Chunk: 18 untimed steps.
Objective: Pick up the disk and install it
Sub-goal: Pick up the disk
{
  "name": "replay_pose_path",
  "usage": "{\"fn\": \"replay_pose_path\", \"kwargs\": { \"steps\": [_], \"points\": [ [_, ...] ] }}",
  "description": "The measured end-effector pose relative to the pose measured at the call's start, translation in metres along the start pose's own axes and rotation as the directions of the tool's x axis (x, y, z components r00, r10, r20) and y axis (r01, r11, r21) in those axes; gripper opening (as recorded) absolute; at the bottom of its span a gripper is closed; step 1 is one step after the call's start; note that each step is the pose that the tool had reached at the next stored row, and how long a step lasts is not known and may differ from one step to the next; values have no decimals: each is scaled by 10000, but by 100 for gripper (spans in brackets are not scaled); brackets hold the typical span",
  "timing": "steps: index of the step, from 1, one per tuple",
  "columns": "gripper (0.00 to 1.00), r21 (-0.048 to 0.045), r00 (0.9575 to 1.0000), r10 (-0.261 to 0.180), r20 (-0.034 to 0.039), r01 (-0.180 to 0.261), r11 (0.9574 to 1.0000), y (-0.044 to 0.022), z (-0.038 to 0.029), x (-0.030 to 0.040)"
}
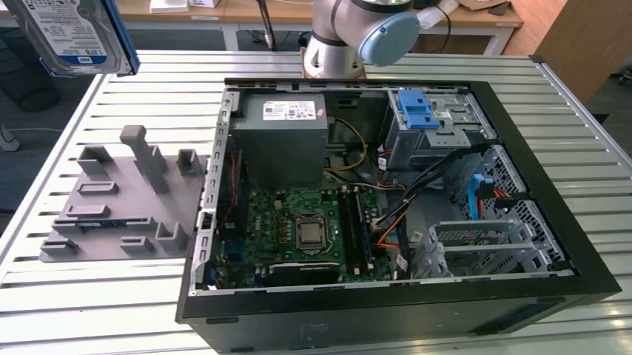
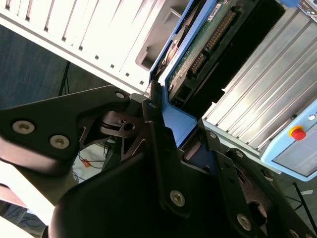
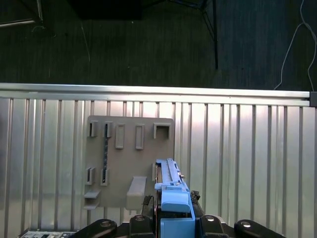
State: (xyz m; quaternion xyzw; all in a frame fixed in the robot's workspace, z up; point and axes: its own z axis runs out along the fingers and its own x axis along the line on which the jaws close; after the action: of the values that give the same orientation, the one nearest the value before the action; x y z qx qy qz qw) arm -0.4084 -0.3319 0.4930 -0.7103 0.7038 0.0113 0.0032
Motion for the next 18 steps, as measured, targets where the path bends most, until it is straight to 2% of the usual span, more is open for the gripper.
{"fn": "replay_pose_path", "kwargs": {
  "steps": [1, 2, 12, 18],
  "points": [
    [36, 0, 10000, 0, 0, 0, 10000, -8, 0, 0],
    [36, 1, 10000, 0, 1, 0, 10000, -50, 0, 0],
    [36, 0, 10000, -1, 0, 1, 10000, -106, -1, 1],
    [36, -1, 10000, 0, 0, 0, 10000, -173, -2, 2]
  ]
}}
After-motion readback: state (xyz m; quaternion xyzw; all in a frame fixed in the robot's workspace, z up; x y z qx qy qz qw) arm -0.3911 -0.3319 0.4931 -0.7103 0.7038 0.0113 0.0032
